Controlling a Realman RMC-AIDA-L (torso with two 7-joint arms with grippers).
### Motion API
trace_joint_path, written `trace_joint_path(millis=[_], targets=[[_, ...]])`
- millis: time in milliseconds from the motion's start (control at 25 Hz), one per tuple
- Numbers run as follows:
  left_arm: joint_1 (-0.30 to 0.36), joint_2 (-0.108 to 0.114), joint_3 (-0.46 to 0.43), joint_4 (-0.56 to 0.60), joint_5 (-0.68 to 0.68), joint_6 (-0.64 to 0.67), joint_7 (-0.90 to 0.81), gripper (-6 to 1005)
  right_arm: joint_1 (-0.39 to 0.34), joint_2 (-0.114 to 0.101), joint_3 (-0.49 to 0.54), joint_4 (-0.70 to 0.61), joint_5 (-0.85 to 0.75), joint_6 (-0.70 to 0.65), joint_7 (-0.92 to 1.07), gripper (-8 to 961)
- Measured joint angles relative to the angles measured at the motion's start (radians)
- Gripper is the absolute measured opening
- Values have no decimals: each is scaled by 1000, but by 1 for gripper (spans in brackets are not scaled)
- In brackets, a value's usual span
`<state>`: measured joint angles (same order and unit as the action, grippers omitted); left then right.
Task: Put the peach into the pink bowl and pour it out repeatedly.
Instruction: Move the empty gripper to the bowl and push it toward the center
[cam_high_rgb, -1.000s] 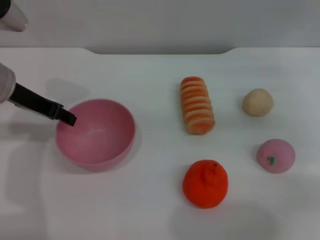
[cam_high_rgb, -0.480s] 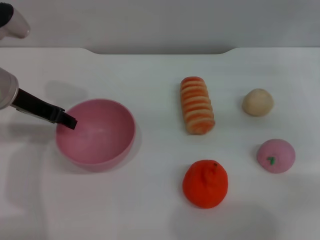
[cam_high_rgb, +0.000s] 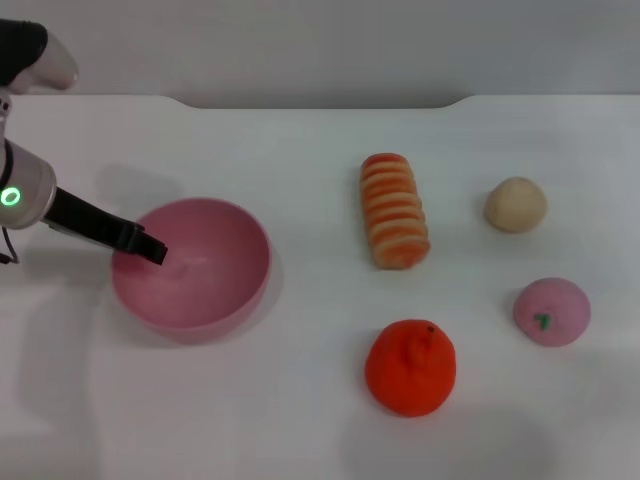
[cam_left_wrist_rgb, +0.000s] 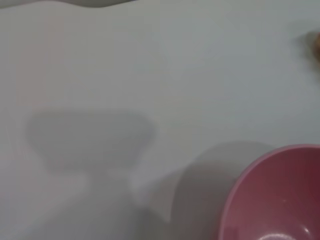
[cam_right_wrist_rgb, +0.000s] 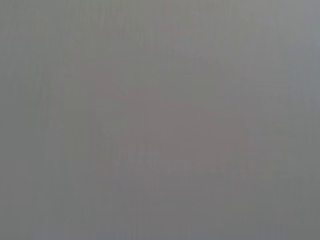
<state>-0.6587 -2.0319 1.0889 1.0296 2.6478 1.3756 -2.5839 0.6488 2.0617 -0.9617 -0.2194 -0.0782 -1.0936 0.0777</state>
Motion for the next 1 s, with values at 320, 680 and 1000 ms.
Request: trace_joint_path(millis=[320,680,1000], targets=[[0,-5,18,-32,0,-38,1,441,-3,0,-1,0,0,-3,2,338],[6,-7,17,-41,3,-64,-5,431,-3,2,-3,0,0,-7,4,333],[13,1,9,-36,12,-87,-28,421,-5,4,-3,0,0,-8,3,329]])
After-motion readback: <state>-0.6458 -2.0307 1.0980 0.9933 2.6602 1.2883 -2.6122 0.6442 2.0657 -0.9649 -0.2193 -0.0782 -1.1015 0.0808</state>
